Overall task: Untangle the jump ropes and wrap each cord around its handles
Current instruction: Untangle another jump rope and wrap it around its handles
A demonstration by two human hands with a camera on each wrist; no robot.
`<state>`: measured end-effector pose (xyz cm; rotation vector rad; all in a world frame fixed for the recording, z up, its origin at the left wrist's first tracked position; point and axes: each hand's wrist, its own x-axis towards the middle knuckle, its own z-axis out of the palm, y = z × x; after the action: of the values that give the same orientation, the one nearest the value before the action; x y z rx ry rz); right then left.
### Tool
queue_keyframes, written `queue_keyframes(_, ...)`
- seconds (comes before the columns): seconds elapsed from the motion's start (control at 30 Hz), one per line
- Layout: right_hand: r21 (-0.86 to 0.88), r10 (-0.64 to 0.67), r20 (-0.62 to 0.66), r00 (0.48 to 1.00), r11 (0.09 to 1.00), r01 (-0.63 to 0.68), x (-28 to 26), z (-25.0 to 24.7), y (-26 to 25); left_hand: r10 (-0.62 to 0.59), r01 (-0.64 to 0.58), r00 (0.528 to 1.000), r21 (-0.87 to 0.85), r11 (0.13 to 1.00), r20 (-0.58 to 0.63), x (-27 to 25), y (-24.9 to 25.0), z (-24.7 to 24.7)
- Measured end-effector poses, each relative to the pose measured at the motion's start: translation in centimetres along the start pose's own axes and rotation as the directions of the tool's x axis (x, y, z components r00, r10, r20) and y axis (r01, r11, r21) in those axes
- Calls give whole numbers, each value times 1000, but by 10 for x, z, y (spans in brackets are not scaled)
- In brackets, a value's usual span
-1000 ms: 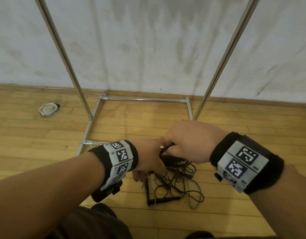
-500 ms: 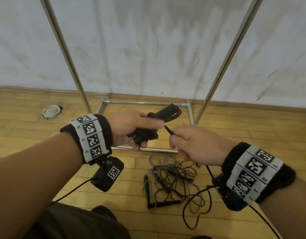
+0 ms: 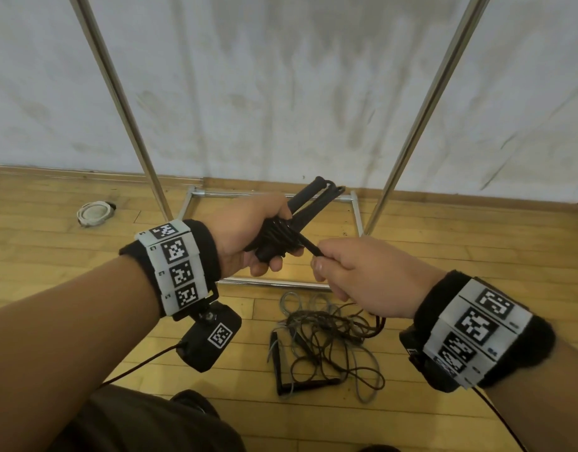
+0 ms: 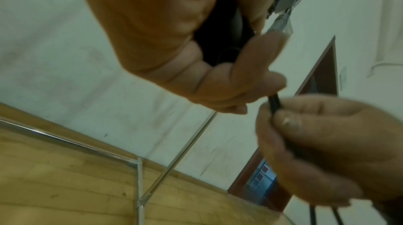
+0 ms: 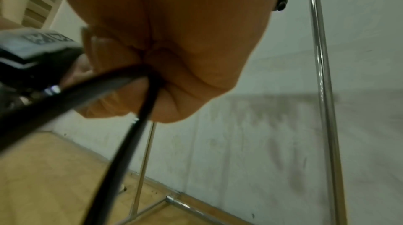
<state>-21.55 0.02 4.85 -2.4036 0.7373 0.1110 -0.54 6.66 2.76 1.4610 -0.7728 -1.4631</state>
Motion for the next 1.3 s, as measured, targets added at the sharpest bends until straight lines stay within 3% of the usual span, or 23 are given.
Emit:
queue_keyframes(0.1, 176, 62, 113, 992, 981, -81, 2, 1, 15, 34, -30, 992, -41, 999, 121, -2, 6, -3)
queue_keyframes(0.17, 204, 63, 213, 975, 973, -108, 3, 1, 24, 27, -20, 967, -30, 999, 255, -5, 7, -3)
queue_keyframes(0.27, 217, 115, 310, 944, 958, -188, 7, 0, 36, -73, 6, 869, 136, 991, 490, -11, 4, 6)
queue_keyframes(0.33, 211, 177, 332, 927, 943, -256, 11, 3, 43, -202, -15, 809, 364, 931, 552, -16, -3, 19)
queue_keyframes(0.4, -73, 215, 256, 942, 976, -203, 19, 5, 46, -358, -34, 786, 615, 788, 503, -16, -13, 34)
queue_keyframes(0.47, -206, 170, 185, 968, 970, -131, 25, 4, 43, -461, -30, 806, 804, 594, 371, -12, -28, 45)
queue_keyframes(0.53, -248, 101, 138, 985, 967, -64, 28, 1, 35, -458, -23, 857, 906, 422, 235, -7, -43, 51)
queue_keyframes(0.57, -280, 70, 122, 990, 959, -33, 29, -1, 30, -434, 0, 883, 924, 382, 180, -5, -48, 51)
queue_keyframes(0.73, -408, -7, 119, 993, 911, 55, 25, -4, 9, -360, 173, 933, 839, 516, 29, 10, -55, 39)
queue_keyframes(0.97, -343, -13, 89, 996, 938, 43, 10, 0, -7, -181, 219, 976, 621, 752, -125, 25, -38, 13)
queue_keyframes(1.1, -186, 14, 107, 994, 983, 6, 6, -1, -7, -156, 169, 986, 383, 908, -63, 21, -23, -5)
queue_keyframes(1.23, -25, 59, 104, 993, 998, -57, 2, -4, -1, -120, 101, 987, 175, 979, 103, 11, -15, -12)
queue_keyframes(1.3, 17, 80, 108, 991, 997, -82, 1, -5, 2, -92, 80, 991, 126, 989, 97, 9, -13, -12)
